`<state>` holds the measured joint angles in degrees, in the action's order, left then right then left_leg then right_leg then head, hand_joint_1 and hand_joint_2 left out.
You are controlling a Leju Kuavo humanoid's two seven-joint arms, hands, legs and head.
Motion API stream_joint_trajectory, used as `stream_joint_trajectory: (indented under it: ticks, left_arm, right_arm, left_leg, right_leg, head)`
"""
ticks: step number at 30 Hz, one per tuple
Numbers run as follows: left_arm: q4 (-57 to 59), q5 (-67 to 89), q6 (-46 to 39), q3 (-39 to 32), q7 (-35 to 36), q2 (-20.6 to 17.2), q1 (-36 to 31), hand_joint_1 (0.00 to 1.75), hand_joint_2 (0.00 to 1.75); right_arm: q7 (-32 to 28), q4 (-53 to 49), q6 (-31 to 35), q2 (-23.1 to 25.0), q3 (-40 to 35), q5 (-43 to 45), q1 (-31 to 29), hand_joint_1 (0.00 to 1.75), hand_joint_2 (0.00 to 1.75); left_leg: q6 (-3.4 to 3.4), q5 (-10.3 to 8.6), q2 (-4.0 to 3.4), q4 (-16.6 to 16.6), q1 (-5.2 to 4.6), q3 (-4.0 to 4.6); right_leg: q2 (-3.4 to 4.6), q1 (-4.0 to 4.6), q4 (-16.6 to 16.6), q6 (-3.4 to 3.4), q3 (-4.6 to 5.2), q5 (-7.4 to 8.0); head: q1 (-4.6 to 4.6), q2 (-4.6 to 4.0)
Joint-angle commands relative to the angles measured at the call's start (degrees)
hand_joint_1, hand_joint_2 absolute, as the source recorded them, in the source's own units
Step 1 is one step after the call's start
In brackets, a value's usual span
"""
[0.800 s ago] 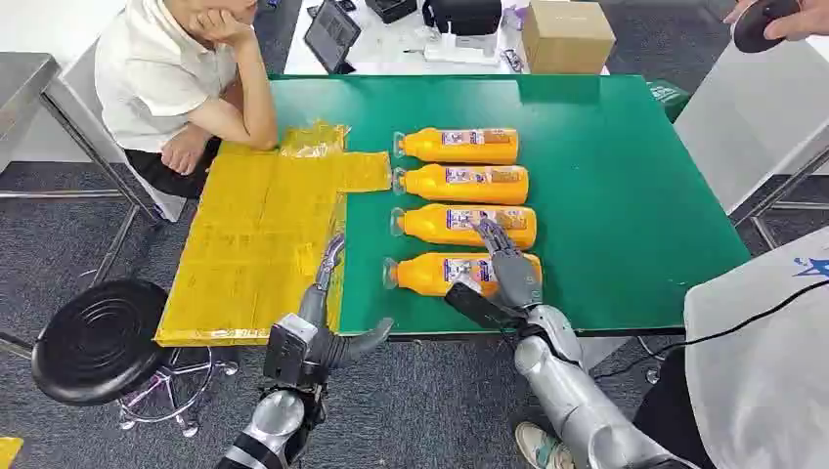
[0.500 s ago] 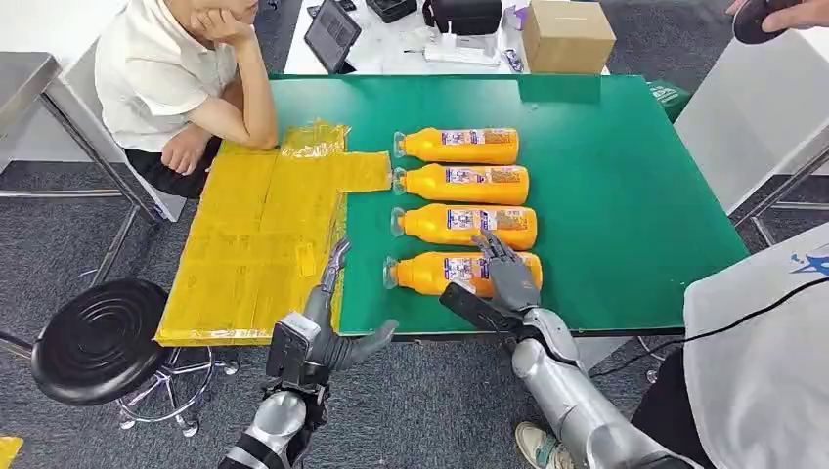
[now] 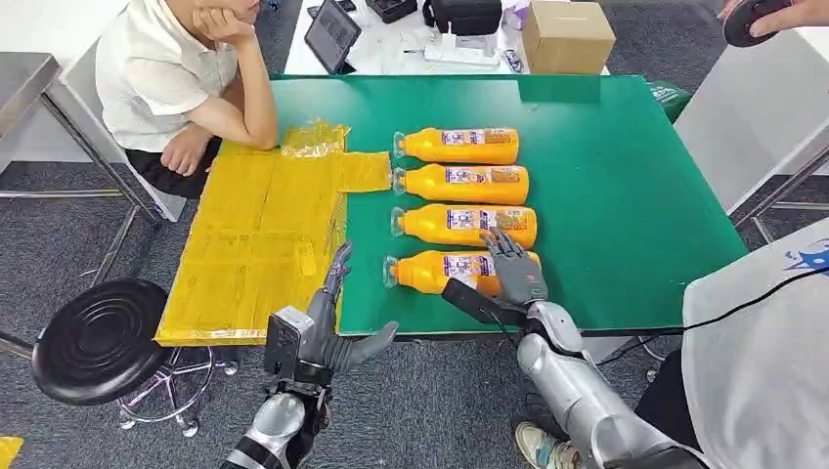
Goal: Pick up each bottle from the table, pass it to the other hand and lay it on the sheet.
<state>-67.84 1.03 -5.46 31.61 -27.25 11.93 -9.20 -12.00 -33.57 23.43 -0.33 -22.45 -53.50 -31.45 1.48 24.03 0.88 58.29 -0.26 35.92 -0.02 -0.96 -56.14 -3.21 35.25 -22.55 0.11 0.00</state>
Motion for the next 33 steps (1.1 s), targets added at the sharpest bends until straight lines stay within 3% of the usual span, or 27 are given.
stream_joint_trajectory:
  ticks: [1, 6, 8, 19, 20, 21, 25, 27, 33]
  left_arm:
    - [2.1, -1.3, 0.8, 0.9, 1.1, -0.5, -1.9, 0.00, 1.75]
    - [2.1, -2.0, 1.0, 1.3, 1.2, -0.4, -1.6, 0.00, 1.75]
    - [2.1, -2.0, 1.0, 1.4, 1.2, -0.3, -1.5, 0.00, 1.75]
    - [2.5, -3.6, 1.7, 1.7, 1.8, -0.1, -1.7, 0.00, 1.75]
    - [2.5, -3.6, 1.8, 1.9, 1.9, -0.1, -1.7, 0.00, 1.75]
    - [2.3, -3.7, 1.8, 1.9, 1.9, 0.0, -1.6, 0.00, 1.75]
    - [2.2, -3.8, 1.8, 2.0, 2.0, 0.1, -1.4, 0.00, 1.75]
    - [2.1, -4.3, 2.1, 1.9, 2.3, 0.0, -1.3, 0.00, 1.75]
    - [1.9, -5.1, 2.4, 1.9, 2.0, -0.2, -1.1, 0.00, 1.75]
  right_arm:
    - [2.1, 5.1, -1.4, -1.4, -3.4, -1.8, -3.2, 0.00, 1.75]
    - [2.7, 6.0, -2.1, -1.9, -2.8, -1.4, -2.4, 0.00, 1.75]
    - [2.7, 6.0, -2.0, -2.0, -2.7, -1.4, -2.3, 0.00, 1.75]
    - [4.3, 9.1, -10.0, -2.2, -3.1, -0.7, -3.0, 0.05, 1.75]
    - [4.0, 8.9, -10.2, -2.5, -3.0, -0.5, -2.7, 1.05, 1.75]
    - [3.9, 9.0, -10.2, -2.8, -3.2, -0.8, -2.4, 1.47, 1.75]
    - [3.7, 9.0, -10.2, -3.0, -3.2, -0.7, -2.2, 1.52, 1.75]
    - [3.3, 8.8, -10.6, -3.0, -2.8, -0.2, -2.1, 1.75, 1.75]
    - [1.0, 9.2, -12.8, -3.6, -2.5, 1.1, -1.6, 1.75, 1.75]
  left_leg:
    - [-0.08, 0.09, -0.05, 0.0, 0.03, -0.25]
    - [-0.17, 0.25, -0.11, 0.0, 0.07, -0.63]
    - [-0.08, 0.07, 0.03, -0.1, 0.04, -0.25]
    - [-0.07, 0.04, 0.05, -0.1, 0.04, -0.45]
    - [-0.12, 0.08, 0.03, -0.1, 0.06, -0.63]
    - [-0.06, 0.03, 0.07, 0.0, 0.03, -0.47]
    - [-0.11, 0.05, 0.10, -0.1, 0.07, -0.70]
    - [-0.11, 0.06, 0.13, -0.1, 0.07, -0.77]
    - [-0.10, 0.07, 0.14, -0.1, 0.08, -0.85]
  right_leg:
    - [-0.01, 0.05, 0.0, 0.11, -0.24, -0.08]
    - [-0.01, 0.10, 0.0, 0.24, -0.60, -0.24]
    - [-0.08, 0.05, 0.1, 0.10, -0.28, -0.08]
    - [-0.11, 0.06, 0.1, 0.11, -0.47, -0.06]
    - [-0.11, 0.08, 0.1, 0.17, -0.63, -0.10]
    - [-0.12, 0.05, 0.1, 0.10, -0.48, -0.05]
    - [-0.17, 0.09, 0.1, 0.16, -0.71, -0.09]
    - [-0.20, 0.09, 0.1, 0.17, -0.78, -0.10]
    - [-0.20, 0.10, 0.2, 0.15, -0.87, -0.11]
  head:
    - [0.00, 0.00]
    - [0.00, 0.00]
    - [0.00, 0.00]
    - [0.00, 0.00]
    - [0.02, 0.00]
    - [0.02, 0.00]
    - [0.02, 0.00]
    - [0.00, 0.00]
    - [0.02, 0.00]
